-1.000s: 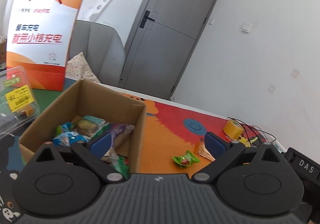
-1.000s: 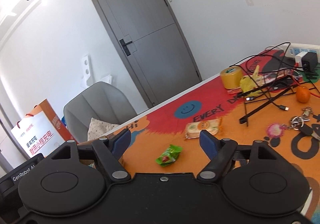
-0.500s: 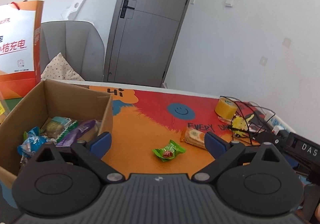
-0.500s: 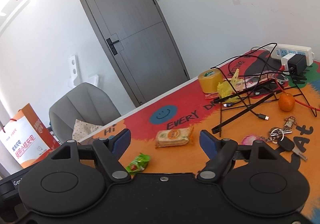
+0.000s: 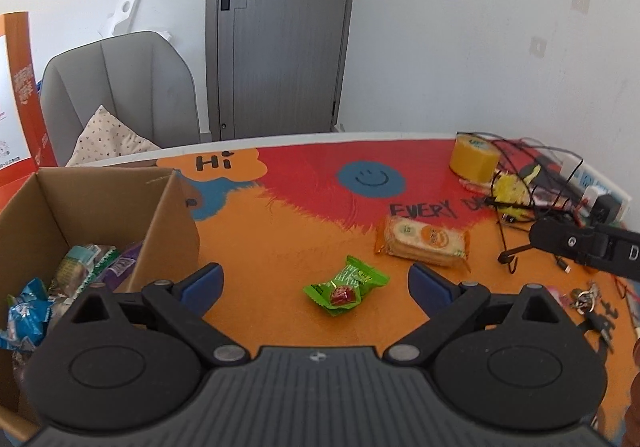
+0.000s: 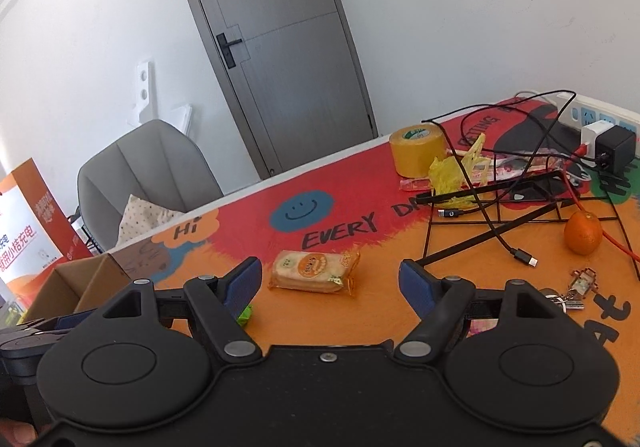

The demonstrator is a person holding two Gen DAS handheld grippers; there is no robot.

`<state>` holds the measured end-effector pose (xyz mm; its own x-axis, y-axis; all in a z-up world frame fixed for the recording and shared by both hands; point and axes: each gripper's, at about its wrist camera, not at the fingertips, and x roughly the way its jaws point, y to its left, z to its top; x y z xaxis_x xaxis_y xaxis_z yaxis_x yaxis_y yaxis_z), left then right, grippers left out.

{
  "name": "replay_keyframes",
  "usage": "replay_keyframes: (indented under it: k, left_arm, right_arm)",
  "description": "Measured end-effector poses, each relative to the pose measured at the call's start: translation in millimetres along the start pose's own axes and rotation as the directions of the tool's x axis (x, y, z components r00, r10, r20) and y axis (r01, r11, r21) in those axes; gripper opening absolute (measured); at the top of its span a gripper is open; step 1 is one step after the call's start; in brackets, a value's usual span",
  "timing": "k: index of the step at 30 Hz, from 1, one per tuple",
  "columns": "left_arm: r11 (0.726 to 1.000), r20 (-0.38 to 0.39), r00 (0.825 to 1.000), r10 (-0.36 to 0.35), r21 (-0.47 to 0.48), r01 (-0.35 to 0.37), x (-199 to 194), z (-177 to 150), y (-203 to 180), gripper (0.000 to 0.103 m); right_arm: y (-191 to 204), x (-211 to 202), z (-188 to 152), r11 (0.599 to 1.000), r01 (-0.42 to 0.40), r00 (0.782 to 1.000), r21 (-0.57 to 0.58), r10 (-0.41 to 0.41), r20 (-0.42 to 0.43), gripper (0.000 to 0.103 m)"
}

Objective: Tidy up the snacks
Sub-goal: 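Move both grippers back toward the green candy and cracker packets, then grasp the green candy packet with the left gripper while the right grasps the cracker packet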

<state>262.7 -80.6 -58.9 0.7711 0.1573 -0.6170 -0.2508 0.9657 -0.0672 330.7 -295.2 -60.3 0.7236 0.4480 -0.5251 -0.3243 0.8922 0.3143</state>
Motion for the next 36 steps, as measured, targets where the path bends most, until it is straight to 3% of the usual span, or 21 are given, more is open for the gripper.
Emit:
replay_keyframes:
  k: [5, 9, 19, 22, 24, 29, 36]
  left_arm:
    - [0.999, -0.045, 0.999, 0.024, 0.047, -0.022, 23.5, -4.8, -6.0, 0.097]
    - [0.998, -0.102, 0.993, 0.051, 0.031, -0.048, 44.1, -9.1, -5.9, 0.096]
    - [0.994, -0.099, 0.990, 0.103, 0.050, -0.098, 75.2, -5.6, -12.1, 0.090]
    - [0.995, -0.118, 0.989, 0.090, 0.043, -0.086, 83.9, -3.9, -11.7, 0.073]
    - [0.997, -0.146, 0.987, 0.071, 0.019, -0.069, 89.7, -4.5, -8.3, 0.052]
    - [0.998, -0.109, 0.993, 0.051, -0.022, -0.054, 89.4, -3.5, -1.5, 0.029]
    - [0.997, -0.112, 0.993, 0.026, -0.067, -0.033, 88.2, -1.6, 6.9, 0.029]
  right_arm:
    - [-7.6, 16.2, 0.4, 1.000, 0.007, 0.999, -0.021, -0.008, -0.031, 0.076]
    - [-11.0, 28.0, -0.1, 0.999, 0.006, 0.999, -0.032, -0.008, -0.052, 0.075]
    - [-9.3, 55.7, 4.5, 0.996, -0.019, 0.996, -0.093, 0.010, -0.089, 0.075]
    - [-8.8, 66.6, 9.6, 0.993, -0.021, 0.995, -0.116, 0.010, -0.098, 0.075]
    - [-8.4, 73.6, 12.8, 0.992, -0.030, 0.995, -0.122, 0.017, -0.102, 0.075]
    - [-1.4, 91.4, 15.2, 0.985, -0.049, 0.992, -0.165, 0.029, -0.120, 0.075]
    - [8.6, 113.2, 16.8, 0.980, -0.081, 0.989, -0.181, 0.058, -0.134, 0.075]
